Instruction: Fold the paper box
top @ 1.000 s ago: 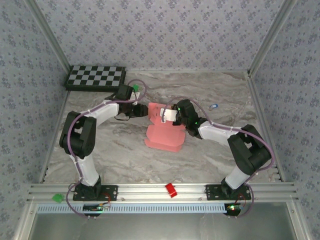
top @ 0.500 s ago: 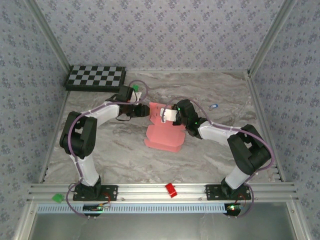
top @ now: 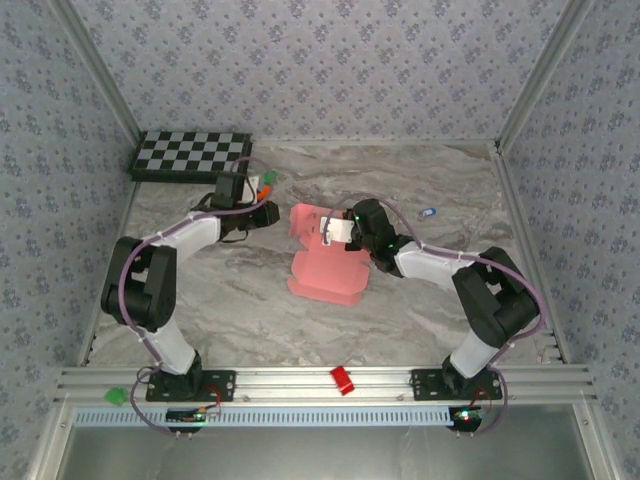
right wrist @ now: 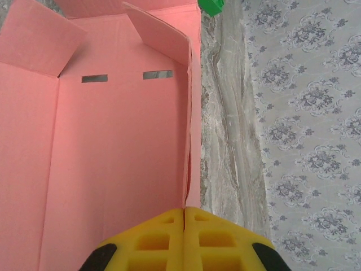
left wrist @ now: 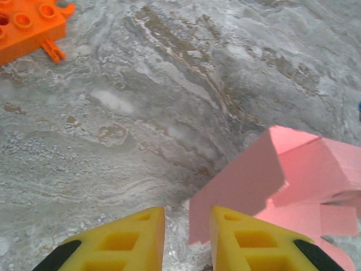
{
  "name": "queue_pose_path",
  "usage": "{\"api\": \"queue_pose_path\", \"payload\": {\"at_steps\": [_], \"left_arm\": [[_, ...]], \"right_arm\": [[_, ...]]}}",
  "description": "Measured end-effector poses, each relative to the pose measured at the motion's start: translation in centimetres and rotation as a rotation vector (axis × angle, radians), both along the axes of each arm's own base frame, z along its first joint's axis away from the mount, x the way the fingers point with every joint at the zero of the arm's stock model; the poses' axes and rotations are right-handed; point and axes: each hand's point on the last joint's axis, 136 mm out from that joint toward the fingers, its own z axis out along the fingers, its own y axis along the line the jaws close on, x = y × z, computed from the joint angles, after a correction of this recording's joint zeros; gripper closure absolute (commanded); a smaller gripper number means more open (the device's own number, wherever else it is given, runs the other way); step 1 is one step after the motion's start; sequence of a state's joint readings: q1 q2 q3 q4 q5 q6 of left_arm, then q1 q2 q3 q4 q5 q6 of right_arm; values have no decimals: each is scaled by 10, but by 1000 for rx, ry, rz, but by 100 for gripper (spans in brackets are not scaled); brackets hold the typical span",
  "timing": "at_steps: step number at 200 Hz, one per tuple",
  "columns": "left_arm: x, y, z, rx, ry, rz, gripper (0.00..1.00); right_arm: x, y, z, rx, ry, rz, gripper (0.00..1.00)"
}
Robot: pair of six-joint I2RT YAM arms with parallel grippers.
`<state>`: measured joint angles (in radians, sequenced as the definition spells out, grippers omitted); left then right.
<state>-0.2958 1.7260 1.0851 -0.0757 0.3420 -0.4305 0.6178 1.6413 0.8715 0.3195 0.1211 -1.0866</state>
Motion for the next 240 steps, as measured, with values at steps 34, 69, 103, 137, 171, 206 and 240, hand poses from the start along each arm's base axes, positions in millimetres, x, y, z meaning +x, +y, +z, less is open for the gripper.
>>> {"api": "queue_pose_path", "payload": {"at_steps": [34, 69, 103, 137, 171, 206, 240], "left_arm": [[21, -8, -16, -8, 38, 1, 70], [31, -21, -25, -38, 85, -37, 67], [34, -35, -32, -67, 125, -88, 66], [26, -46, -36, -116, 158, -152, 67], [19, -53, -32, -155, 164, -204, 67], [10, -57, -33, -190, 180, -239, 67], [-2, -60, -41, -213, 210, -266, 67]], "right_arm": [[0, 0, 0, -2, -2, 1, 100], [1, 0, 0, -2, -2, 2, 100], [2, 1, 1, -3, -6, 4, 100], [3, 2, 1, -7, -8, -2, 100], [5, 0, 1, -14, -11, -14, 100], [5, 0, -1, -18, -9, -16, 100], [4, 2, -3, -24, -8, -8, 100]]}}
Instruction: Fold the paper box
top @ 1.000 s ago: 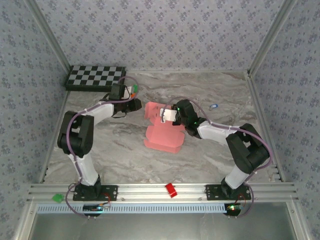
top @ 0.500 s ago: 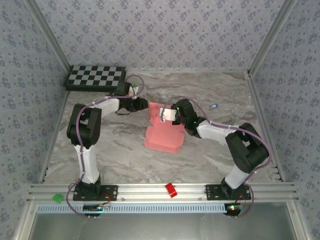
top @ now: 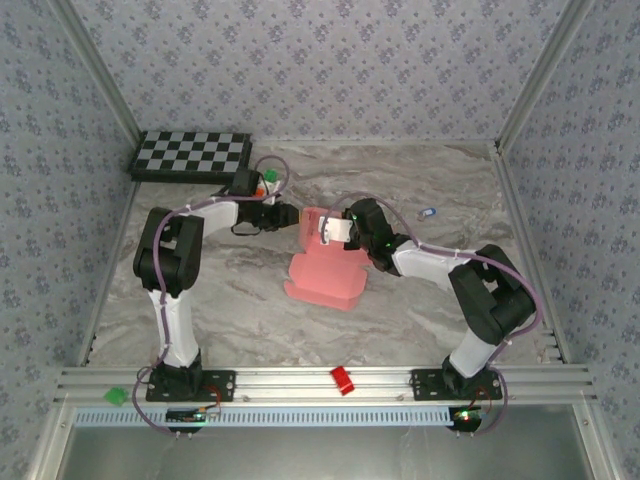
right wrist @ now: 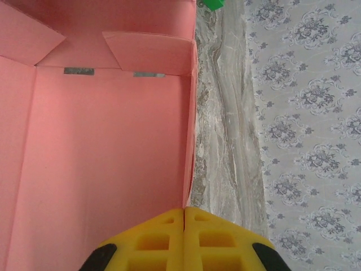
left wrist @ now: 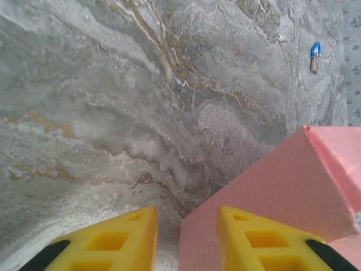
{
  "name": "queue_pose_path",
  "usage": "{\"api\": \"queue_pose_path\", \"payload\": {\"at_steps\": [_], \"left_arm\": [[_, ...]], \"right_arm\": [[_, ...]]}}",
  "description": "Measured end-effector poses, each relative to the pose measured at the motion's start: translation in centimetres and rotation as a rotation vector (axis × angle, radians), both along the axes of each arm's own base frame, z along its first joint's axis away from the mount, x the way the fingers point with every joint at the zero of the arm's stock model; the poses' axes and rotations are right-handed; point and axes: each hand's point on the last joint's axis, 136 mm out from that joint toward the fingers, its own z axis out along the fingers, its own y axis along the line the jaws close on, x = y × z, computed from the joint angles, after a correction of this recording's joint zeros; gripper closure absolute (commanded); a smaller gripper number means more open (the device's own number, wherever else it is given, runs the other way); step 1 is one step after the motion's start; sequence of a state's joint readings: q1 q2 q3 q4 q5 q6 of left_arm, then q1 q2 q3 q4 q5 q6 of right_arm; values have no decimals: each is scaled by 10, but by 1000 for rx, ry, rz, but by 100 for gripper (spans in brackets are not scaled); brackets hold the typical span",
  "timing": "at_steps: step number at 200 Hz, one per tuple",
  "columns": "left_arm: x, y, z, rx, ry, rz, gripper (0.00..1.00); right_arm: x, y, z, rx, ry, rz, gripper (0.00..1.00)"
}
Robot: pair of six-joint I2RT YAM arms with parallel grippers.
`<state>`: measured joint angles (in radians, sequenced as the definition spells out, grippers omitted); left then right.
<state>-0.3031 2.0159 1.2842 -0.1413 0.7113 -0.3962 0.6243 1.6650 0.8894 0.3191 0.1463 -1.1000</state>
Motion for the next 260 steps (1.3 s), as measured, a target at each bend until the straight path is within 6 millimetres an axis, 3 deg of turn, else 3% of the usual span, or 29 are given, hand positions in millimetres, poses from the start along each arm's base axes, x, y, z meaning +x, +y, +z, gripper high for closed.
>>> {"api": "queue_pose_path", "payload": {"at_steps": [200, 260], "left_arm": [[-30, -3, 28, -126, -218, -78, 65], [-41, -18, 34, -135, -299, -161, 64]], "right_arm": [[-2, 8, 6, -6, -34, 29, 100], [-2, 8, 5, -9, -34, 26, 100]]}}
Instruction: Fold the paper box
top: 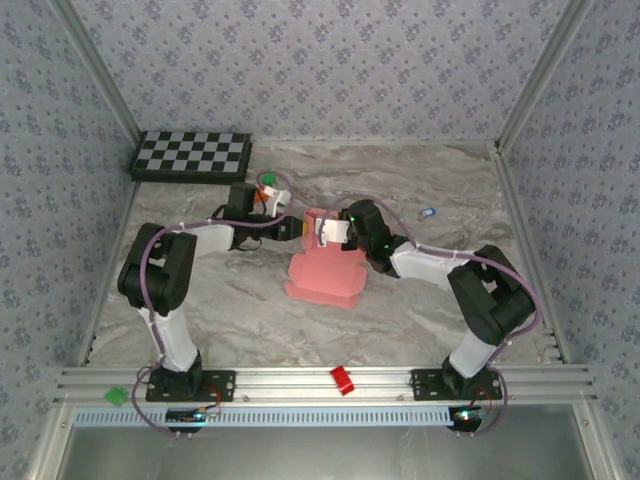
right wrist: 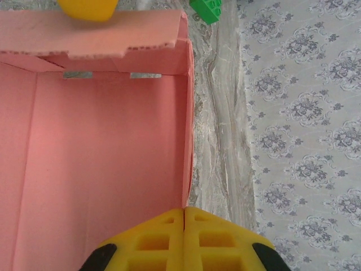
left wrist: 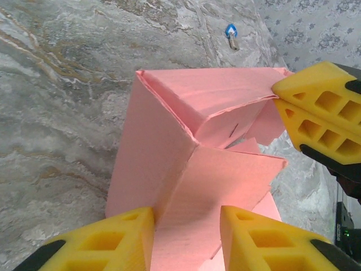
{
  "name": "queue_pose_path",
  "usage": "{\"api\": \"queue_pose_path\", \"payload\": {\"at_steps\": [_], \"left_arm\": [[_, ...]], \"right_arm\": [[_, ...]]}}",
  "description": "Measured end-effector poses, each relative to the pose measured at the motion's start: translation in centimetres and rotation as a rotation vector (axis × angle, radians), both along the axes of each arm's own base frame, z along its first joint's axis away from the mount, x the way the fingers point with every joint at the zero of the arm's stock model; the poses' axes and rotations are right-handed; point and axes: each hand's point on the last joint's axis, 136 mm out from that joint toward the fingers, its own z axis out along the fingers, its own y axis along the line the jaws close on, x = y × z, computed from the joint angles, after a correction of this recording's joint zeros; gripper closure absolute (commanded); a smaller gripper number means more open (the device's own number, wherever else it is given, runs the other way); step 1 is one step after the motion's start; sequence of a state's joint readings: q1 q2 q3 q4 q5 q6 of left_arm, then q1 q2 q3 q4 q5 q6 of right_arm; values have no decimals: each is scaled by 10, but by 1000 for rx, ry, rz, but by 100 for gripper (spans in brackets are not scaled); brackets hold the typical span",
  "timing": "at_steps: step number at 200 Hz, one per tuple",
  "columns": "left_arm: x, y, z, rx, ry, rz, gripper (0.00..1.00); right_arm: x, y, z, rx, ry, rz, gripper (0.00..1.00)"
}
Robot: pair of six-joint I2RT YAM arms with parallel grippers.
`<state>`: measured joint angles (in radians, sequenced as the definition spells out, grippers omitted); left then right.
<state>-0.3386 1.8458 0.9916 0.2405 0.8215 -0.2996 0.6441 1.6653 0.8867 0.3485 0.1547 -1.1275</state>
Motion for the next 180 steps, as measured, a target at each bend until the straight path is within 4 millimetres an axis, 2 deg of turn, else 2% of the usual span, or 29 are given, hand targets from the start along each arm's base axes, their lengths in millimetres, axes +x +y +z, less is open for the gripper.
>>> {"api": "queue_pose_path", "payload": {"at_steps": [53, 110, 180], "left_arm": [[2, -4, -6, 55, -60, 3, 63], [-10, 0, -27, 138, -75, 17, 57], [-2, 3, -10, 129, -166, 54, 58]], "right_arm": [[0, 0, 0, -6, -4, -6, 100], [-3, 2, -1, -11, -11, 2, 100], [-5, 5, 0, -11, -27, 8, 100]]}}
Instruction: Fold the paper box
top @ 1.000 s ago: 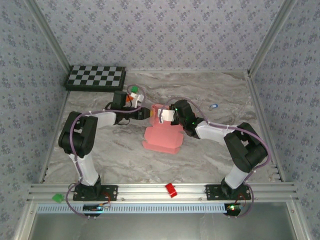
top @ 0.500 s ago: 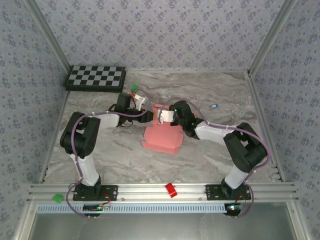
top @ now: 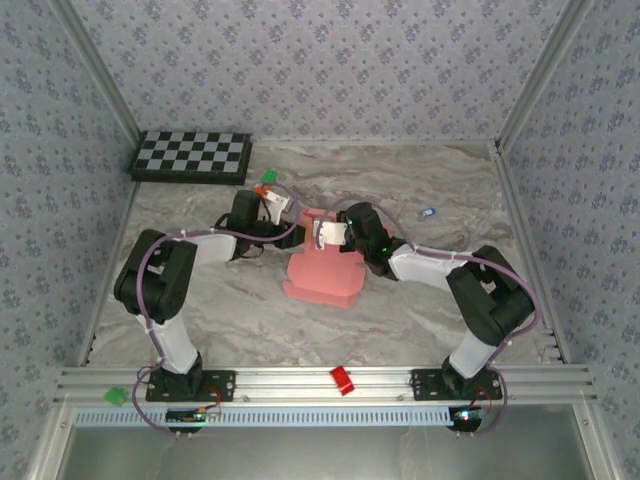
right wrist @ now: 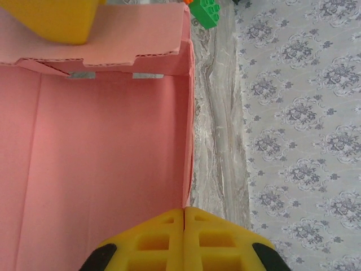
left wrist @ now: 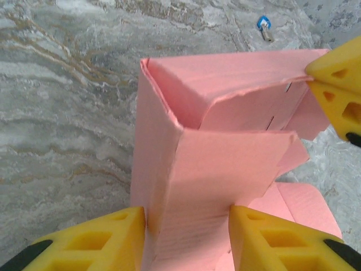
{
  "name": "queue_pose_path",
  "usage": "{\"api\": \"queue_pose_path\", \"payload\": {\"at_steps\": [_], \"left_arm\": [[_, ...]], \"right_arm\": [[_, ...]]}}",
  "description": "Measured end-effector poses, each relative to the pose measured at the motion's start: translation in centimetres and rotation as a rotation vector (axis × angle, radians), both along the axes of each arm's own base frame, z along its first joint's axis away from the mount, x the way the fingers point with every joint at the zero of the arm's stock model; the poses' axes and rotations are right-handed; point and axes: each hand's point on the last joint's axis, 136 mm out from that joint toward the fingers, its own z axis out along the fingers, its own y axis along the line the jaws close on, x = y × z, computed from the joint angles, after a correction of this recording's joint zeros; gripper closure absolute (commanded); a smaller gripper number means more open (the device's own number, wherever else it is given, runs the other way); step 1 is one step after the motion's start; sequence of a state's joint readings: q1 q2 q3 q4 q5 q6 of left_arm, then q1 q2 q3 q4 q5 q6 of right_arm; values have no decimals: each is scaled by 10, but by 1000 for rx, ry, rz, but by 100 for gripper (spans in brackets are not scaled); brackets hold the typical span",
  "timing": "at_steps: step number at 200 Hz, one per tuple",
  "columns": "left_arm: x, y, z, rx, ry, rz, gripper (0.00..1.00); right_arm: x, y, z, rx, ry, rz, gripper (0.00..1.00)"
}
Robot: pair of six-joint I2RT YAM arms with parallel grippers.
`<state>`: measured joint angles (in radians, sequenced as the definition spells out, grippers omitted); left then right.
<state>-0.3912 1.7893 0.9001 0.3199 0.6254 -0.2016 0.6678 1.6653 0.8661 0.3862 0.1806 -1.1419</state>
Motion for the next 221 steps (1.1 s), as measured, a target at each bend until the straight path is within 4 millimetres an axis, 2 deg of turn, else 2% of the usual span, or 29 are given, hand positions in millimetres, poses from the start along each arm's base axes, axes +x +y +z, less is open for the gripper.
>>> {"api": "queue_pose_path", "payload": {"at_steps": [51, 127, 221], "left_arm": [[-3, 3, -6, 0, -14, 7, 60], [-15, 7, -11, -1, -24, 7, 57], [-9, 5, 1, -31, -82, 10, 58]], "right_arm": [[-6, 2, -4, -12, -34, 8, 100], [-10, 7, -1, -27, -96, 15, 100], [-10, 7, 0, -27, -102, 17, 100]]}}
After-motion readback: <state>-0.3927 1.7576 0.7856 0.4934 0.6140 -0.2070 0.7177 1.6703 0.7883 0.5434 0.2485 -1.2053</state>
